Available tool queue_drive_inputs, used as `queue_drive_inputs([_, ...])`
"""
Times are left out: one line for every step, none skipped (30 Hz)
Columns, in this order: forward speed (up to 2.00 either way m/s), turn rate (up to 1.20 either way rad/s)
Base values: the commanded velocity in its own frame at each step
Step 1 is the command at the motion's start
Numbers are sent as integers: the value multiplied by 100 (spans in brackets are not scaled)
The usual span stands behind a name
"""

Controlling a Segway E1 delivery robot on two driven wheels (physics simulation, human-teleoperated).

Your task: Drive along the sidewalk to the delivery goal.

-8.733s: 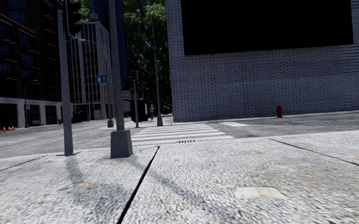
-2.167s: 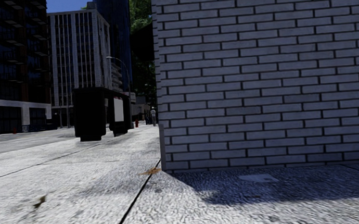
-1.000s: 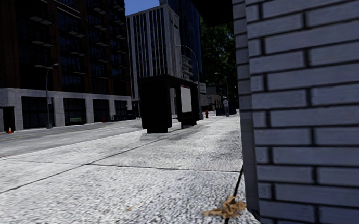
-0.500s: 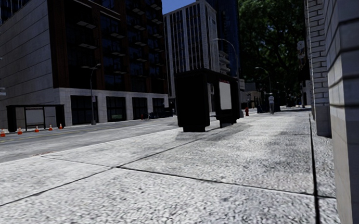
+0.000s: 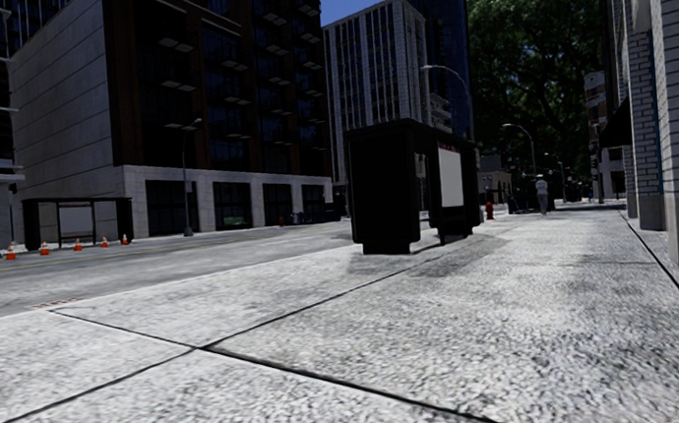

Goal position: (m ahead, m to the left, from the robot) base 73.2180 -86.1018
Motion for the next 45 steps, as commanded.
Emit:
queue_drive_inputs([200,-49])
queue_drive_inputs([200,-50])
queue_drive_inputs([200,-52])
queue_drive_inputs([200,-55])
queue_drive_inputs([200,-55])
queue_drive_inputs([200,-56])
queue_drive_inputs([200,-56])
queue_drive_inputs([200,-56])
queue_drive_inputs([200,-56])
queue_drive_inputs([200,-56])
queue_drive_inputs([200,-56])
queue_drive_inputs([200,-56])
queue_drive_inputs([200,-56])
queue_drive_inputs([200,-56])
queue_drive_inputs([200,-56])
queue_drive_inputs([200,-56])
queue_drive_inputs([200,-56])
queue_drive_inputs([200,-56])
queue_drive_inputs([200,-56])
queue_drive_inputs([200,-56])
queue_drive_inputs([200,-56])
queue_drive_inputs([200,-56])
queue_drive_inputs([200,-56])
queue_drive_inputs([200,-56])
queue_drive_inputs([200,-56])
queue_drive_inputs([200,-56])
queue_drive_inputs([200,-56])
queue_drive_inputs([200,-56])
queue_drive_inputs([200,-56])
queue_drive_inputs([200,-56])
queue_drive_inputs([200,-56])
queue_drive_inputs([200,-56])
queue_drive_inputs([200,-56])
queue_drive_inputs([200,-56])
queue_drive_inputs([200,-56])
queue_drive_inputs([200,-56])
queue_drive_inputs([200,-56])
queue_drive_inputs([200,-56])
queue_drive_inputs([200,-56])
queue_drive_inputs([200,-56])
queue_drive_inputs([200,-14])
queue_drive_inputs([200,0])
queue_drive_inputs([200,0])
queue_drive_inputs([200,0])
queue_drive_inputs([200,0])
